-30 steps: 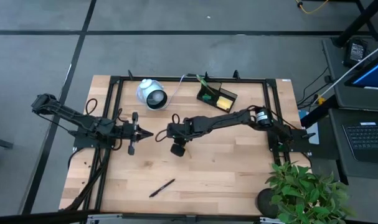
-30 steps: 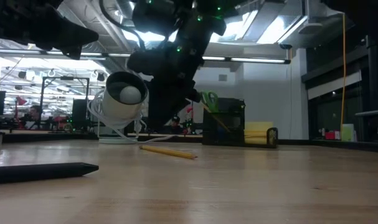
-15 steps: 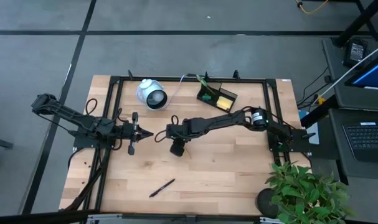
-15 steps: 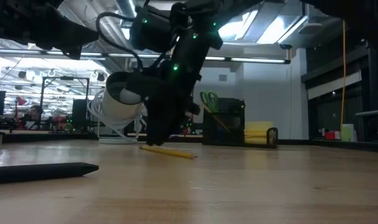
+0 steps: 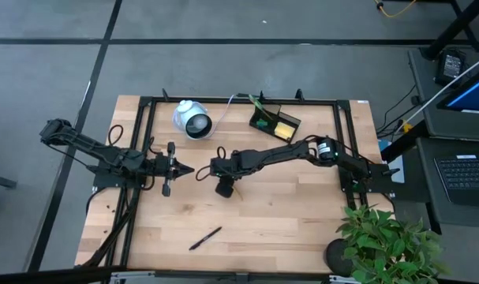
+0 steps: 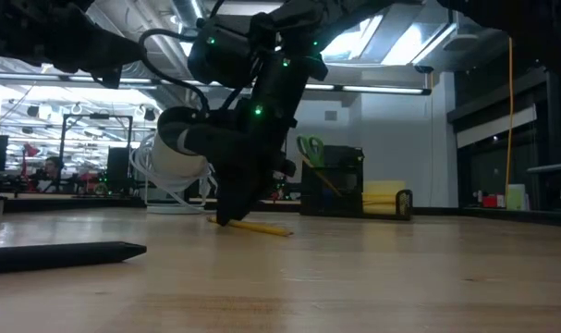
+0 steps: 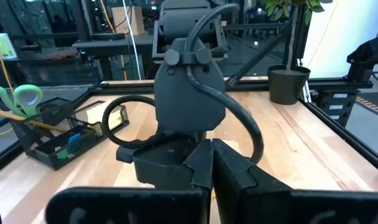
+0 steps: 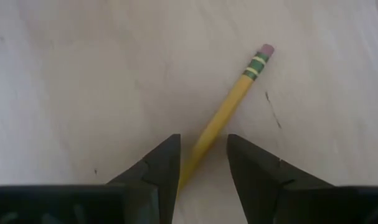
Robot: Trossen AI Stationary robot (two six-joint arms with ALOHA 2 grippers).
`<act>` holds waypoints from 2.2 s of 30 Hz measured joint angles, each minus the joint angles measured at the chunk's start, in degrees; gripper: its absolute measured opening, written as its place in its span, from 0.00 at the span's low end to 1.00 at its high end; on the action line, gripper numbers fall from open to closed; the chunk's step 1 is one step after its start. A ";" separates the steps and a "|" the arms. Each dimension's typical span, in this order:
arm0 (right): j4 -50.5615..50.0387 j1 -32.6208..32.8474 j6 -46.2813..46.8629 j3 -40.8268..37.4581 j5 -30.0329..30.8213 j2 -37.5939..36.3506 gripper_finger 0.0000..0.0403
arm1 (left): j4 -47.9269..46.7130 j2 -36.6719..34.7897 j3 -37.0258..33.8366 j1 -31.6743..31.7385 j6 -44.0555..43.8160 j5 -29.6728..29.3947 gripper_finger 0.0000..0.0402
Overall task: Pick and place office supplies into organizer
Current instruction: Put the yellow pencil into the desk organizer
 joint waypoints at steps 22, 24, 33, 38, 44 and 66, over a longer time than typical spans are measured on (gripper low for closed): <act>-1.52 -1.78 5.22 -0.21 -5.99 0.29 0.05 | -0.04 0.02 0.00 0.00 0.04 0.02 0.00; -1.52 -1.78 3.36 -0.23 -6.04 0.29 0.07 | -0.04 0.02 0.00 0.00 0.04 0.02 0.00; -1.58 -2.65 0.73 -0.25 -6.67 0.27 0.05 | -0.07 0.02 0.00 0.00 0.11 0.02 0.00; -1.74 -2.68 -1.93 -0.38 -6.58 -1.03 0.04 | -0.10 0.02 0.00 0.00 0.17 0.02 0.00; -3.24 -2.71 -5.29 -0.77 -6.33 -6.34 0.06 | -0.35 0.02 0.00 0.00 0.15 0.02 0.00; 1.39 -5.63 -16.03 -8.03 1.51 -26.30 0.02 | -0.52 0.02 0.00 0.00 0.09 0.02 0.00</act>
